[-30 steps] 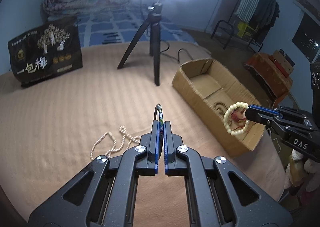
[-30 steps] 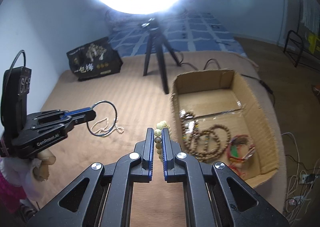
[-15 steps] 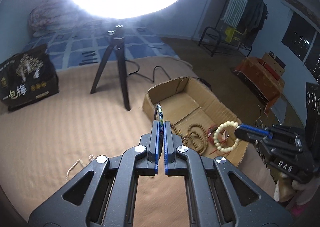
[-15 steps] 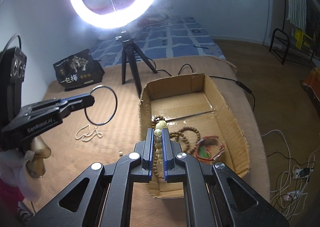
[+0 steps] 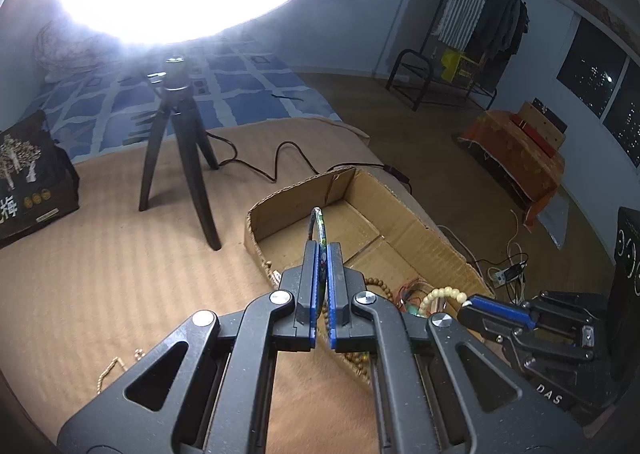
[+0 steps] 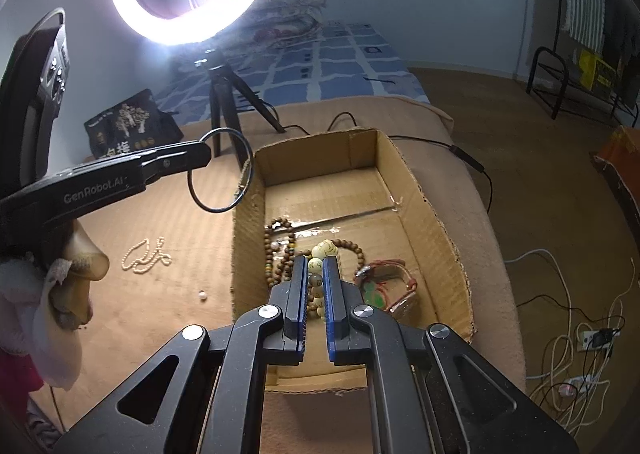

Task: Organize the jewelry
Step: 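Carry the blue bangle with the left gripper into the box while the right gripper carries the cream bracelet there, then open both grippers to drop the bangle and bracelet into the box, then move the left gripper to the pearl necklace while the right gripper reaches the loose pearl earring, then close the left gripper on the pearl necklace while the right gripper closes on the pearl earring, then lift and carry the necklace and the earring into the box with both grippers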

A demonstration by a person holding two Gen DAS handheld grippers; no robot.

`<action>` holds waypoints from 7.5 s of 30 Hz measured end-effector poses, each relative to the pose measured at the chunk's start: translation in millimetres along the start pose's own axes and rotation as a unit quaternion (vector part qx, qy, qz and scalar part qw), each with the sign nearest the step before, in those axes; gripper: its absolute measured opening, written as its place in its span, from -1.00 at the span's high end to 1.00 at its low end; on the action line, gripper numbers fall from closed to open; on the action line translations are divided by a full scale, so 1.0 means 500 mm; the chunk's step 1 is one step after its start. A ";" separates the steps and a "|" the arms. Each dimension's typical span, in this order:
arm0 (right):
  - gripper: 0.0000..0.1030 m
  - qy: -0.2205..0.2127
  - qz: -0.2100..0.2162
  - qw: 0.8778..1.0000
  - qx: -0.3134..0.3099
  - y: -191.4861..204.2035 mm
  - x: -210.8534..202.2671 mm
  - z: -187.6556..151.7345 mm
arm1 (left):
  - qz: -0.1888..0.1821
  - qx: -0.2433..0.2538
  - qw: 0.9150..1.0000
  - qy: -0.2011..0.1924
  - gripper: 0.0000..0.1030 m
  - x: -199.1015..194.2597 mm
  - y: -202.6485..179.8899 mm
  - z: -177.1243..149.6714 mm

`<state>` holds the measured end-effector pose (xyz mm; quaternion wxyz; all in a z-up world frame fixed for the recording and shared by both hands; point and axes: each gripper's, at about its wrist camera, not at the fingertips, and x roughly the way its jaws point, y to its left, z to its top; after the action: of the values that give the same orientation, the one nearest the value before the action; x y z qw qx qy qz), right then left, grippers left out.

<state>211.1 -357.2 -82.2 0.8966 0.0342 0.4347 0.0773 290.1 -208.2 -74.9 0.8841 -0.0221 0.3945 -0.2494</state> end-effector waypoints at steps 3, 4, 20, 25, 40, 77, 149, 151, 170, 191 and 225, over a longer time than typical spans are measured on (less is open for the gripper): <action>0.89 0.004 0.001 1.000 0.000 -0.003 0.006 -0.001 | 0.000 0.001 1.000 0.004 0.98 0.019 -0.004 0.004; 0.89 0.006 0.001 1.000 0.000 -0.003 0.009 -0.001 | 0.000 0.001 1.000 0.005 0.98 0.025 -0.007 0.006; 0.08 0.015 -0.016 1.000 0.000 -0.005 0.032 -0.005 | 0.005 0.011 1.000 0.022 0.46 0.062 -0.020 -0.004; -0.21 0.007 -0.027 1.000 -0.003 -0.002 0.026 -0.004 | 0.006 0.011 1.000 0.018 0.26 0.055 -0.018 -0.011; -0.25 0.016 -0.046 0.999 -0.013 0.020 0.020 -0.009 | 0.018 0.013 1.000 0.017 0.26 0.018 -0.007 -0.018; -0.27 -0.035 0.016 0.997 -0.061 0.180 -0.041 -0.023 | 0.078 0.017 0.997 -0.010 0.25 -0.175 0.140 -0.096; 0.86 0.165 0.009 0.985 -0.044 0.248 0.276 -0.050 | 0.112 -0.012 0.985 0.132 0.30 0.037 0.308 -0.237; 0.86 0.163 0.009 0.986 -0.044 0.247 0.276 -0.050 | 0.110 -0.017 0.985 0.129 0.66 0.035 0.314 -0.236; 0.87 0.109 0.028 0.993 -0.032 0.246 0.181 -0.028 | 0.074 -0.047 0.992 0.087 0.90 -0.067 0.307 -0.199; 0.87 0.018 0.010 0.999 -0.027 0.187 0.004 -0.003 | 0.043 -0.003 0.999 -0.001 0.90 -0.225 0.151 -0.153; 0.87 -0.016 -0.028 0.998 0.050 -0.040 -0.058 -0.013 | -0.002 0.063 0.998 -0.027 0.90 -0.104 -0.098 -0.089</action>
<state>190.6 -382.0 -66.6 0.9026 0.0679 0.4241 0.0296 208.4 -220.1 -58.4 0.8936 0.0260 0.3542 -0.2744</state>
